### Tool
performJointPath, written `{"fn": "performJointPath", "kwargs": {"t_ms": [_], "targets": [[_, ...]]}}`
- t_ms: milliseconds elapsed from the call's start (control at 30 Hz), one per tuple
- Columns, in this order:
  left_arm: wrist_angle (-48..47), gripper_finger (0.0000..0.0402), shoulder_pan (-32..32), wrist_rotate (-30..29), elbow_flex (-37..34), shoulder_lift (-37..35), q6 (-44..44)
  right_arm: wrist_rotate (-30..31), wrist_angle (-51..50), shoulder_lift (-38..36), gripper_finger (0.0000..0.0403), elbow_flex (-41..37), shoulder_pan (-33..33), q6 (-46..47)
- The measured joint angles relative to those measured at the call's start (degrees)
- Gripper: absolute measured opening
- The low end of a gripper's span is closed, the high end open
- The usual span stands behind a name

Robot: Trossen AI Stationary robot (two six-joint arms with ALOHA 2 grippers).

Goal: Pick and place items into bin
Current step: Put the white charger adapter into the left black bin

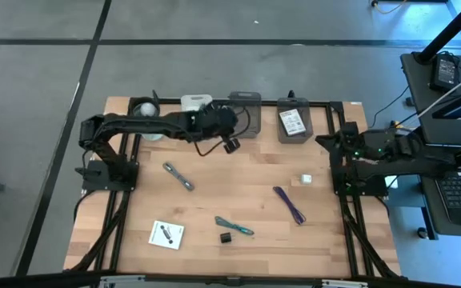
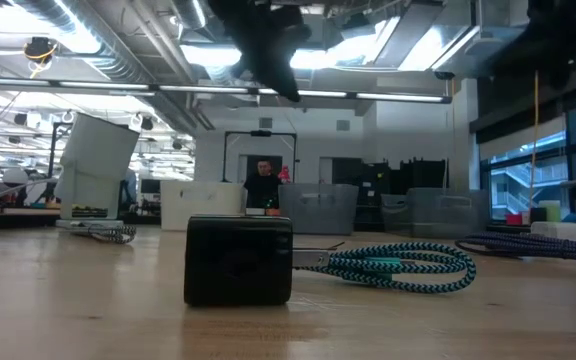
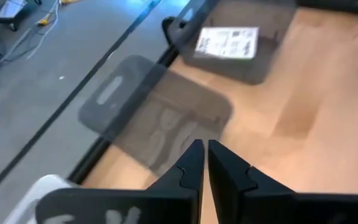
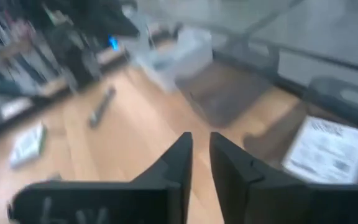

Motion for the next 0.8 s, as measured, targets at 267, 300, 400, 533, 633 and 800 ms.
{"fn": "performJointPath", "kwargs": {"t_ms": [267,300,400,533,633,800], "targets": [[-1.12,0.0006,-4.93,-2.46,7.73,7.55,-6.90,-3.31,-23.88,18.89,0.0010,19.50,-0.02,-7.76],[-1.26,0.0006,-5.45,-2.46,8.37,8.32,-6.90,-4.47,-26.30,21.35,0.0008,21.07,-0.02,-9.18],[-1.78,0.0005,-6.84,-2.43,9.30,10.01,-6.90,-6.15,-31.95,29.12,0.0009,24.04,-0.02,-12.22],[-4.47,0.0003,-8.36,-1.79,9.37,10.17,-6.51,-9.04,-37.13,39.15,0.0034,24.79,-0.04,-16.42],[-8.36,0.0001,-9.25,0.04,9.37,10.06,-6.02,-11.50,-38.25,45.75,0.0065,24.32,-0.02,-21.19],[-13.16,0.0002,-10.35,2.69,9.26,9.64,-6.27,-13.88,-37.83,52.76,0.0128,21.81,-0.04,-25.33]]}}
